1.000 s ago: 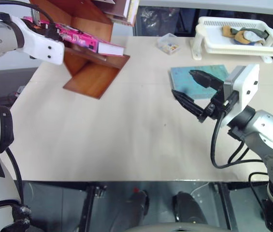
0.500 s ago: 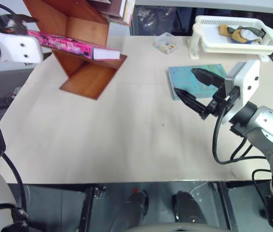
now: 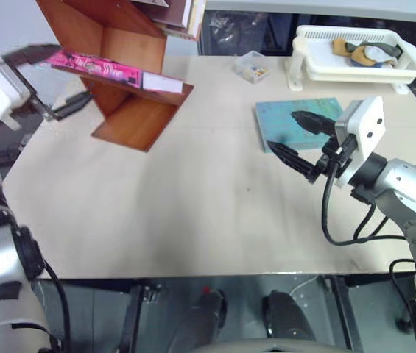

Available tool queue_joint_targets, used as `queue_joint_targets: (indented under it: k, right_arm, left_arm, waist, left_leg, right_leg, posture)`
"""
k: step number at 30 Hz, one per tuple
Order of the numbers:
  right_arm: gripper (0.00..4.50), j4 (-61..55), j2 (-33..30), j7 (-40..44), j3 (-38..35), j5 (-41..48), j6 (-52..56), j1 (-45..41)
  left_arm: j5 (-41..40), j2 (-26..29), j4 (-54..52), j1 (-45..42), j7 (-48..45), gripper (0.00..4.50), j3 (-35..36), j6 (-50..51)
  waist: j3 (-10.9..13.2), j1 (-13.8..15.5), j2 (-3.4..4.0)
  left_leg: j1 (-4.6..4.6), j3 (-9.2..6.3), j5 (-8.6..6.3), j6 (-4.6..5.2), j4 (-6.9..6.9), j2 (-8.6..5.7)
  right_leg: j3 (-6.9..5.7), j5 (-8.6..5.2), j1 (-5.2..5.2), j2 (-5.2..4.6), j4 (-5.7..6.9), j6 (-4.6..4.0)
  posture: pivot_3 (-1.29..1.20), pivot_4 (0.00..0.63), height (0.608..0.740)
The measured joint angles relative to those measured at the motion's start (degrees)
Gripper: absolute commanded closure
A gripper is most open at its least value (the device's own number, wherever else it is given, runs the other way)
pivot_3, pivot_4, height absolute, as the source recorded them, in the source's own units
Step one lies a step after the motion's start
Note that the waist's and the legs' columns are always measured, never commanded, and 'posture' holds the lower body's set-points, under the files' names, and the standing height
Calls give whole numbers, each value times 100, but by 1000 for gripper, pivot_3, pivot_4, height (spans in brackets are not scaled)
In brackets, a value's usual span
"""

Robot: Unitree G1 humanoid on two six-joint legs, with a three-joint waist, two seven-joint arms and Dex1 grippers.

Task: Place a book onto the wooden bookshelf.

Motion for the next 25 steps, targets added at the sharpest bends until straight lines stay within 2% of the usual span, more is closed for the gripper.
queue_joint_targets:
  k: [2, 3, 5, 9, 11, 16, 18, 21, 25]
  right_arm:
    - [39, 26, -18, 10, -15, -25, -1, 34]
    - [39, 18, -27, 5, -29, -36, 3, 82]
    - [39, -24, -53, -2, -54, -46, 12, 248]
    - [39, -273, -321, 22, -236, -77, 57, 1041]
    - [39, -330, -404, 17, -359, -101, 73, 1263]
    - [39, -754, -787, 197, -1186, -24, 199, 2674]
    - [39, -968, -886, 294, -1588, -90, 186, 3408]
    - [39, -1211, -887, 362, -2300, -112, 188, 4065]
    - [39, -1423, -888, 495, -2834, -109, 190, 4639]
  left_arm:
    - [-334, -208, -1048, 671, 367, 0, 114, 688]
    - [-609, -404, -1988, 1232, 754, 0, 162, 1299]
    - [-898, -659, -2946, 1774, 1162, 0, 91, 2015]
    - [-1264, -981, -4195, 2371, 1851, 0, 21, 3079]
    - [-1306, -1040, -4345, 2507, 1965, 0, -8, 3255]
    - [-1295, -1132, -4547, 3030, 2050, 0, -191, 3644]
    - [-1287, -845, -4520, 3239, 1830, 0, -159, 3703]
    - [-1290, -597, -4388, 3429, 1550, 0, 17, 3723]
    - [-1287, -470, -4313, 3542, 1353, 0, 105, 3726]
  waist:
    - [0, 1, 1]
    - [0, 4, 1]
    - [0, 38, 0]
    - [-2, 146, 3]
    - [-4, 179, 9]
    - [-9, 277, 17]
    - [-9, 301, 17]
    - [-11, 298, 25]
    - [-12, 338, 26]
  left_leg:
    - [1, 6, 0, 0, -2, 2]
    - [1, 7, 0, 0, -2, 3]
    - [2, 9, -2, 2, -2, 6]
    - [6, 14, -11, 15, -4, 7]
    - [10, 23, -12, 16, -6, 7]
    - [12, 31, -18, 24, -12, 9]
    - [13, 33, -19, 24, -17, 11]
    - [21, 44, -22, 30, -21, 15]
    - [22, 41, -23, 30, -28, 20]
  right_leg:
    - [6, 0, -2, -8, 1, -1]
    - [9, 0, -1, -12, 3, -1]
    - [9, 0, -1, -10, 2, -1]
    - [10, 0, -1, -7, 2, -2]
    - [16, 1, 0, -7, 1, -2]
    - [21, 1, 0, -9, -3, -3]
    - [22, 0, 0, -11, -7, -3]
    - [29, 1, 4, -12, -15, -3]
    - [23, 1, 11, -11, -32, -3]
  posture:
    - [0, 150, 740]
    - [0, 150, 740]
    - [0, 150, 740]
    - [0, 150, 740]
    - [0, 150, 740]
    - [0, 150, 740]
    - [0, 150, 740]
    - [0, 150, 740]
    - [0, 150, 740]
